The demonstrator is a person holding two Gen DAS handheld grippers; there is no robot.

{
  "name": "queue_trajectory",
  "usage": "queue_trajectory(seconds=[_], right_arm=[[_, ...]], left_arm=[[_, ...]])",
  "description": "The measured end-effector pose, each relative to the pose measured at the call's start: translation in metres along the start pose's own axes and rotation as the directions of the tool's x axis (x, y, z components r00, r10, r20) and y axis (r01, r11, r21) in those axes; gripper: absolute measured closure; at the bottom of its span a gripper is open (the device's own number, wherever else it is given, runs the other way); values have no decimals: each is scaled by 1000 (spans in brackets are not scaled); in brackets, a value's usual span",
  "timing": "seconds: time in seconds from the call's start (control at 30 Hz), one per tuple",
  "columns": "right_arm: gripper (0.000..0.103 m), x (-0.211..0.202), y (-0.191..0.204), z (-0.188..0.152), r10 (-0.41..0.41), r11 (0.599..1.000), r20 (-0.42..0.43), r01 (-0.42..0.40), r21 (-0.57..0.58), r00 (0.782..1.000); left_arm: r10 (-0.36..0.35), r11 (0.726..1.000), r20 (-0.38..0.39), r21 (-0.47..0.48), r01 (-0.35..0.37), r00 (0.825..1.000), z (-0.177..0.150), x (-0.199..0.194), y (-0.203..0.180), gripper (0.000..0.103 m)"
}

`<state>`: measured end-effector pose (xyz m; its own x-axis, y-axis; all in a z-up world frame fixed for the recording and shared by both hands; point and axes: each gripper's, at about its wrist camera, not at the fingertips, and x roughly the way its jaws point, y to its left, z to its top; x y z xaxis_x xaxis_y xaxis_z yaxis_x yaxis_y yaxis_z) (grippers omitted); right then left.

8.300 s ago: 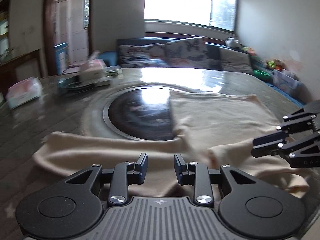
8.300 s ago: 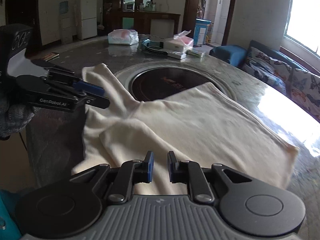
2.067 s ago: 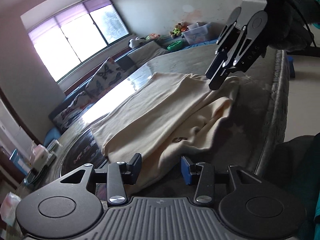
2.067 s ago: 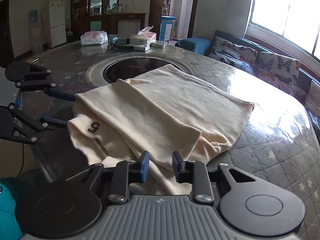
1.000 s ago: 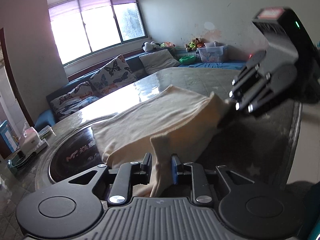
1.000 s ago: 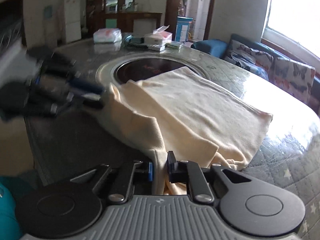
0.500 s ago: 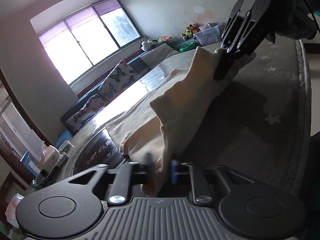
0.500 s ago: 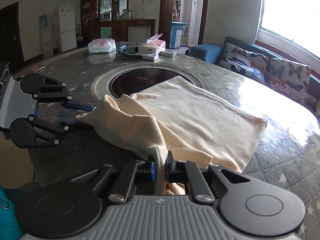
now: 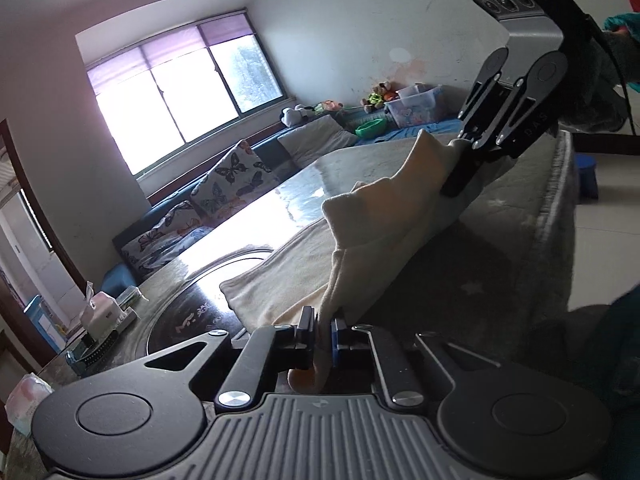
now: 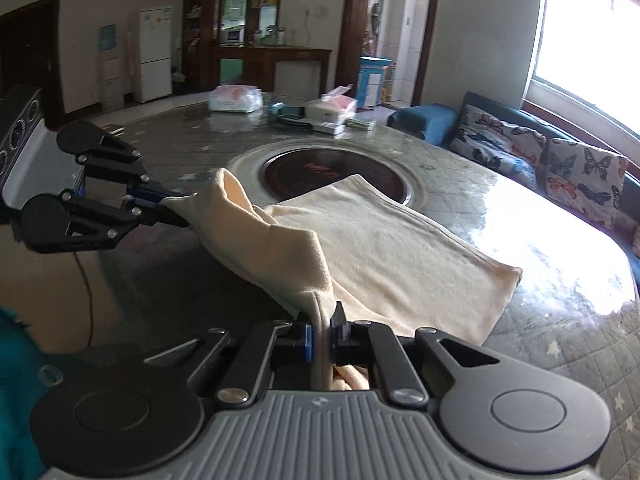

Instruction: Fold clothes

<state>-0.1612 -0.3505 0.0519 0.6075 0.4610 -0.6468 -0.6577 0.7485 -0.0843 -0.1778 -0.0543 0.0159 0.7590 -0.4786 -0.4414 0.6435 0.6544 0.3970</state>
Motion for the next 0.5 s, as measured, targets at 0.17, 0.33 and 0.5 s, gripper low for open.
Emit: queue_trajectory(seconds=[0.17,0.33,0.5], right_arm=[[96,-30,21,-6,63,998,-17,-63,0,998],[96,-38,24,0,70,997,-33,-71,-11,997],[96,-29,4,18,49,999,-18,-49,4,999]], left_arm=[[-57,998,-3,-17,57,998,4,-33,-8,95],[-38,999,2,-28,38,999,9,-25,0,95],[13,996,15,-85,-12,1000,23,8,31,95]])
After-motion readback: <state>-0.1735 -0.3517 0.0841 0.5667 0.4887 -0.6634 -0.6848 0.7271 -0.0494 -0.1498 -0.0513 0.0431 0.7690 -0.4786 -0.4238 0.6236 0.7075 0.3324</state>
